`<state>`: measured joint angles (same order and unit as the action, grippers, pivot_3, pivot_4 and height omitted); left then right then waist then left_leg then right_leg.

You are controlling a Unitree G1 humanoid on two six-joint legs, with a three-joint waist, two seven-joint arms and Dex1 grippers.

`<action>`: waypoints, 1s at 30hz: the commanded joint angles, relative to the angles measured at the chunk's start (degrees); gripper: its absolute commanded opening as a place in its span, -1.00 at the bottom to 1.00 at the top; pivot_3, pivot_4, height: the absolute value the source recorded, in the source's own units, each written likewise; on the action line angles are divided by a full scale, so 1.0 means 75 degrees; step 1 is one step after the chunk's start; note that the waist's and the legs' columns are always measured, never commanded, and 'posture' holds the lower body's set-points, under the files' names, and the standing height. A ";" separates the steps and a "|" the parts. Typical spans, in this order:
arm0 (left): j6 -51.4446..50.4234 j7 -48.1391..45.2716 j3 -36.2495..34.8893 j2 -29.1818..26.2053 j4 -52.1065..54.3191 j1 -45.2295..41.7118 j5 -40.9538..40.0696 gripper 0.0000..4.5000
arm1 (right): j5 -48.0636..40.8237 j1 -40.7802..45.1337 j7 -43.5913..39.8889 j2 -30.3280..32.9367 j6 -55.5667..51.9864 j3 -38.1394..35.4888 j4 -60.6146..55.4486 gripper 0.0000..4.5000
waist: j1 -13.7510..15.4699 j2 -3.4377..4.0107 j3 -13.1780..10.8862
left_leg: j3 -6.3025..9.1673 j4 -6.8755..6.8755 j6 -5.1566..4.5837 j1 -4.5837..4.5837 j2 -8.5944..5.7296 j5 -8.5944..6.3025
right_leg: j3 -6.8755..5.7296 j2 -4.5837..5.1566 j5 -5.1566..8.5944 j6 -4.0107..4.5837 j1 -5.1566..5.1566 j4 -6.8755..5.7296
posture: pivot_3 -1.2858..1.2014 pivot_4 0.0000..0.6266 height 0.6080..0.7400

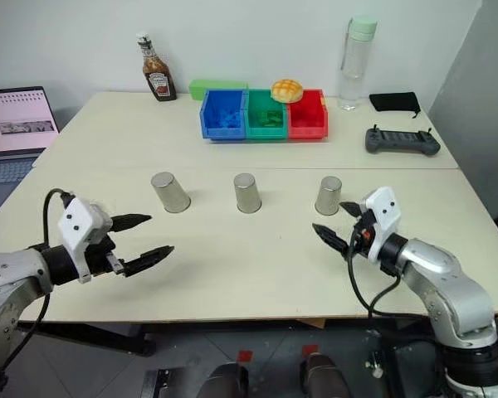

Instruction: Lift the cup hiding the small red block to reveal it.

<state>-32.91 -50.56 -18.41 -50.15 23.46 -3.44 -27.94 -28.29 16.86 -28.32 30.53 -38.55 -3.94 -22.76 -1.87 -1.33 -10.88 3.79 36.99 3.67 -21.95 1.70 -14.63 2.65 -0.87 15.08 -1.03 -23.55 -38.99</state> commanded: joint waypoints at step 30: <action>-0.0704 -0.0386 0.1276 -0.0121 0.0231 -0.1353 -0.0687 1.00 | 0.2036 0.3421 0.1396 -0.2225 0.2335 0.0112 0.6386 0.96 | -0.0137 0.0004 -0.0003 | -0.0006 -0.0008 -0.0001 -0.0007 -0.0001 0.0000 | 0.0007 -0.0002 -0.0001 0.0003 -0.0012 -0.0002 | 0.03 -0.52 1.00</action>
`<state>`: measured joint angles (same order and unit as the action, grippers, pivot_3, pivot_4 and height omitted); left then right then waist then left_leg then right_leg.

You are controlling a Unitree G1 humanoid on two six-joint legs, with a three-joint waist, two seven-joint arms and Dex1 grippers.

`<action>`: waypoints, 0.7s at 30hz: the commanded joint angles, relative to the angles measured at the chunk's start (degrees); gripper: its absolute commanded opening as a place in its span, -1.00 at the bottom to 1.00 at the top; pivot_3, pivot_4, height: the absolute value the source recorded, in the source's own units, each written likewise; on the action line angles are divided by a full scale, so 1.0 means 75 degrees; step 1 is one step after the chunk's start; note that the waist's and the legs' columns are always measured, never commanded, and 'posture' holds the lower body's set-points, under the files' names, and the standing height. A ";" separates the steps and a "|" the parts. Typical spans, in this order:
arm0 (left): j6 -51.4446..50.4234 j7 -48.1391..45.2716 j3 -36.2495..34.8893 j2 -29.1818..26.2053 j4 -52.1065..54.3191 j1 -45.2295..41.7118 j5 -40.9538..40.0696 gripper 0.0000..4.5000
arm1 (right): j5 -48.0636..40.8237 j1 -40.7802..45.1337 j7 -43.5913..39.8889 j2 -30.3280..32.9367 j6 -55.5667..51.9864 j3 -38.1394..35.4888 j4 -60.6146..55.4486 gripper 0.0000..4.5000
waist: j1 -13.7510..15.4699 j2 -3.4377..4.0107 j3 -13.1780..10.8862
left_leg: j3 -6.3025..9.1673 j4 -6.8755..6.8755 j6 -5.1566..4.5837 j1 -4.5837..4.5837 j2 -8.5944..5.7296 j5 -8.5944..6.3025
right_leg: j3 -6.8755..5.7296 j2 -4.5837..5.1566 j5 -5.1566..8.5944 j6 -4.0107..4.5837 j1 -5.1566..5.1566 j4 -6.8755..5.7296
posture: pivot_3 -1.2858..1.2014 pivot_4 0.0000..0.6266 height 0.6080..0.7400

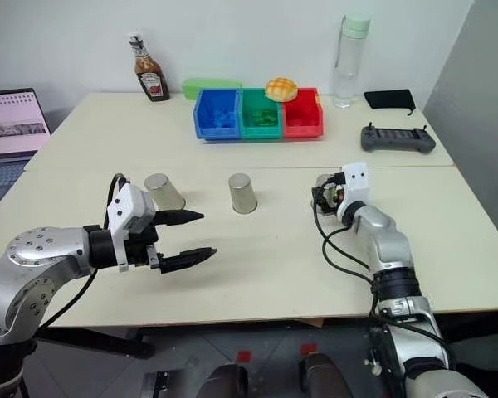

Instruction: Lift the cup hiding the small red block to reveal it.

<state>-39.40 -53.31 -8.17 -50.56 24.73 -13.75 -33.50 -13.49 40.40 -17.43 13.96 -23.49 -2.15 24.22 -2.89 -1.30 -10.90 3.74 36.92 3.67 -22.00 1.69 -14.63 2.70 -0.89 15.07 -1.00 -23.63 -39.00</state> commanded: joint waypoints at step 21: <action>0.0409 -0.0095 0.0039 -0.0025 -0.0162 -0.0026 0.0262 1.00 | 0.0802 -0.0349 0.0969 0.0342 0.0124 -0.0483 -0.1685 0.18 | 0.0015 0.0003 -0.0002 | 0.0001 0.0000 0.0000 -0.0006 -0.0001 0.0000 | 0.0001 0.0002 0.0000 0.0000 -0.0005 0.0000 | 0.03 -0.52 1.00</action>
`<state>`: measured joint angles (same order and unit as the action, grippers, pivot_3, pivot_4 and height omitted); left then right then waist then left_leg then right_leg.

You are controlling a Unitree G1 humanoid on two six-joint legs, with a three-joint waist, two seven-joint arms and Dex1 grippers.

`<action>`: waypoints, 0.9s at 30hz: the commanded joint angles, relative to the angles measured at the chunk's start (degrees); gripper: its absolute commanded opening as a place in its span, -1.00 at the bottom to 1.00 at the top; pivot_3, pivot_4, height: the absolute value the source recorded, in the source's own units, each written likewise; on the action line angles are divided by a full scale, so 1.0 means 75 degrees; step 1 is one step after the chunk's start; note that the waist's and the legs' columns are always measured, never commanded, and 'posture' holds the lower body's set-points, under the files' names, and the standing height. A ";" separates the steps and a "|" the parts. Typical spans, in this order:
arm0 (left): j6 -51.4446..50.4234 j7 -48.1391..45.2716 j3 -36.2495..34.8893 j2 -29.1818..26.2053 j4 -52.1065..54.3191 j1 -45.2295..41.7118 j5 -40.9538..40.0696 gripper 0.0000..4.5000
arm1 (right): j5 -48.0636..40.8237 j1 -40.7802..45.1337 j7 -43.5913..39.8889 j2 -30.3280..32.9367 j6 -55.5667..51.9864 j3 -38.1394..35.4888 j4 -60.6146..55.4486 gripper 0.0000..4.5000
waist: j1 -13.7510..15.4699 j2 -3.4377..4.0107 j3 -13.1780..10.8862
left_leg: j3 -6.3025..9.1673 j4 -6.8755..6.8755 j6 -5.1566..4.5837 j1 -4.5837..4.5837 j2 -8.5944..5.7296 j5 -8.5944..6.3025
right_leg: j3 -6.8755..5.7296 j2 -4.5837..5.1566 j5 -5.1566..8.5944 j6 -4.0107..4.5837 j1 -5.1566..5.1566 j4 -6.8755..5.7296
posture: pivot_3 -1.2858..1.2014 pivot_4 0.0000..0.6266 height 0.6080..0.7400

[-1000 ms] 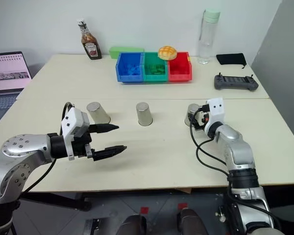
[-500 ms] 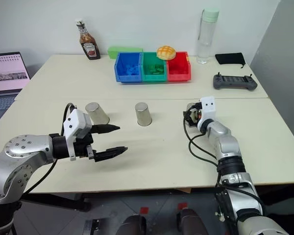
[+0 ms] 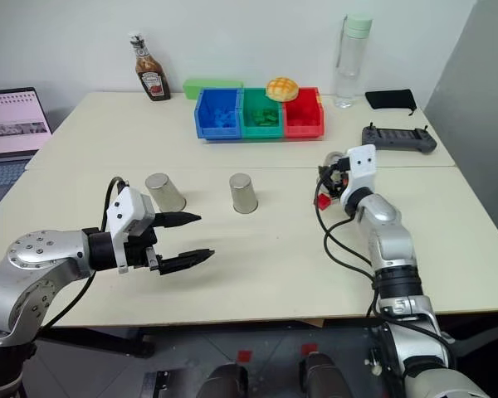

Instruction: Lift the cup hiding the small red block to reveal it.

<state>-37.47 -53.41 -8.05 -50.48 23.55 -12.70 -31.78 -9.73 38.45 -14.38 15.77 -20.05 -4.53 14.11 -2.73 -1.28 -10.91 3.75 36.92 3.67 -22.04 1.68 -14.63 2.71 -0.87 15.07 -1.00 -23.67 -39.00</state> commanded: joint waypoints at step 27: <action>0.0371 0.0446 -0.0002 0.0115 -0.0183 -0.0429 0.0370 1.00 | -0.0840 -0.0658 -0.0376 0.0970 -0.2327 -0.0458 -0.3780 0.99 | -0.0044 0.0002 -0.0001 | -0.0004 -0.0006 -0.0001 -0.0024 0.0002 0.0000 | 0.0003 -0.0001 0.0000 0.0000 -0.0024 0.0001 | 0.03 -0.52 1.00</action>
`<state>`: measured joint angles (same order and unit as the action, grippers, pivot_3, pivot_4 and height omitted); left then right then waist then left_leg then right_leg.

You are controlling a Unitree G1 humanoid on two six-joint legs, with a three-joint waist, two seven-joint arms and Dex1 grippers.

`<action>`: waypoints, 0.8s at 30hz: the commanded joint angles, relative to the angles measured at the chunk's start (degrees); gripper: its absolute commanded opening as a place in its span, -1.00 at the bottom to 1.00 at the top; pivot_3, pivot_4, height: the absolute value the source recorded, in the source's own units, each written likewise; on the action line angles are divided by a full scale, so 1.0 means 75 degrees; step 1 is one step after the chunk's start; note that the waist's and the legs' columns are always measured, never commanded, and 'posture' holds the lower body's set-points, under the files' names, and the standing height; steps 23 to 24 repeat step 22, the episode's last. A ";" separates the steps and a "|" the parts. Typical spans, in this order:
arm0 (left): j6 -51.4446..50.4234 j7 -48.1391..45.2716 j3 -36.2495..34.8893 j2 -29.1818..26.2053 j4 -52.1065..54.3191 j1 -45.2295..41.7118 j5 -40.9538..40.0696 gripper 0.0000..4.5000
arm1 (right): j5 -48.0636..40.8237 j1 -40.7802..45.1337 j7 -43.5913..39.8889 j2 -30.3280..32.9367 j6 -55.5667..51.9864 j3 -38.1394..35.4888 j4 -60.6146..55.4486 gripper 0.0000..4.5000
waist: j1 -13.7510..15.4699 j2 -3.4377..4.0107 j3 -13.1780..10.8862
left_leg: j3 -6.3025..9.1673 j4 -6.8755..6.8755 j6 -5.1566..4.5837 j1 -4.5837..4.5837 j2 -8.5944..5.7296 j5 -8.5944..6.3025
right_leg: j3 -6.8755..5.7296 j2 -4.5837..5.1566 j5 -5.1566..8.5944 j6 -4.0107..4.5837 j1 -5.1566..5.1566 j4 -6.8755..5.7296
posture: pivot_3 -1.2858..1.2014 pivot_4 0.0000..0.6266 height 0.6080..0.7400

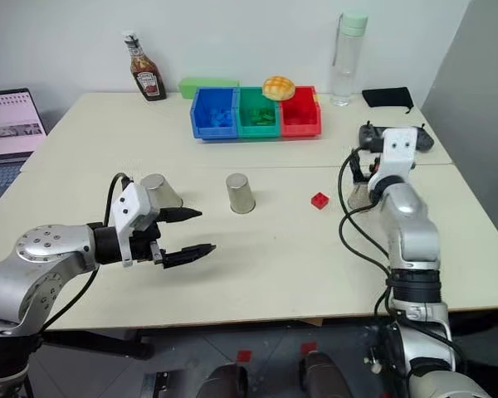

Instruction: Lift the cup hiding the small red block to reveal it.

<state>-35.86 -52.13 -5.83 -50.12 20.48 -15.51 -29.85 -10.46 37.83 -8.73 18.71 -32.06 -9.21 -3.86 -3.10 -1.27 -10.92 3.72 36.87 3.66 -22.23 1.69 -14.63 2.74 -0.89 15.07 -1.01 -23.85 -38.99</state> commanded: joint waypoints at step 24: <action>0.0111 0.0222 -0.1630 -0.0493 0.0107 0.1025 0.0041 1.00 | -0.3918 -0.3870 -0.4317 0.3731 -0.2696 -0.1379 -0.3771 0.99 | 0.0144 0.0000 0.0000 | -0.0004 0.0016 -0.0001 -0.0024 -0.0001 0.0000 | 0.0000 0.0000 -0.0003 -0.0008 -0.0021 -0.0001 | 0.03 -0.52 1.00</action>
